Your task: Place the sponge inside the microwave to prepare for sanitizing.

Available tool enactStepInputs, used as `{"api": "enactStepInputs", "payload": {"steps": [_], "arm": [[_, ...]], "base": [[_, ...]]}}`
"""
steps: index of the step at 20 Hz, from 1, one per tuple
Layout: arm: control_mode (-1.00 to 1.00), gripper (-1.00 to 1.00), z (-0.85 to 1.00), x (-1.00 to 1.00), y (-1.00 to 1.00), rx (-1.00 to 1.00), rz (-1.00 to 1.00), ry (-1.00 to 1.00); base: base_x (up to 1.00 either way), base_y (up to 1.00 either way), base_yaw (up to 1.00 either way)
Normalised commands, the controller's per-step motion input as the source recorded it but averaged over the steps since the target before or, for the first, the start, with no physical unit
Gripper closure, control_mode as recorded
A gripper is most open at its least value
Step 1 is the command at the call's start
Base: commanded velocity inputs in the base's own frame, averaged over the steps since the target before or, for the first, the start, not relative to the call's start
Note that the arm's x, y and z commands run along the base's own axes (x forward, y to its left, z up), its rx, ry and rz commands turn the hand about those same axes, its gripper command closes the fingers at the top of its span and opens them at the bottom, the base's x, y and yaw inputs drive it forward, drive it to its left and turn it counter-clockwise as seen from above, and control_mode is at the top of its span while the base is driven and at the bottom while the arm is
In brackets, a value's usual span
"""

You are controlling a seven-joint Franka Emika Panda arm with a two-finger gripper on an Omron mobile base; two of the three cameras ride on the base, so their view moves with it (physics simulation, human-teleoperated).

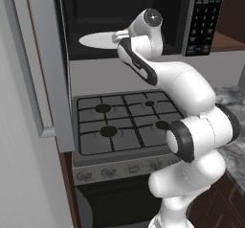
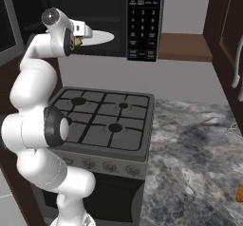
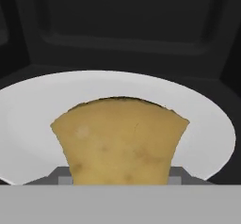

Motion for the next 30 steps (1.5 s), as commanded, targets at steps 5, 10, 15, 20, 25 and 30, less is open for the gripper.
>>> {"api": "enactStepInputs", "payload": {"steps": [5,10,15,20,25,30], "arm": [[-1.0,1.0,-0.03,0.16,0.04,0.0,0.0,0.0],[-1.0,1.0,0.06,0.24,0.04,0.0,0.0,0.04],[-1.0,1.0,0.16,0.29,0.04,0.0,0.0,0.09],[-1.0,1.0,0.17,0.32,0.03,0.0,0.0,0.04],[-1.0,1.0,0.13,0.16,0.02,0.0,0.0,0.0],[-1.0,1.0,-0.01,0.39,0.03,0.0,0.0,0.0]], "base": [[0.0,0.0,0.0],[0.0,0.0,0.0],[0.0,0.0,0.0],[0.0,0.0,0.0],[0.0,0.0,0.0],[0.0,0.0,0.0]]}}
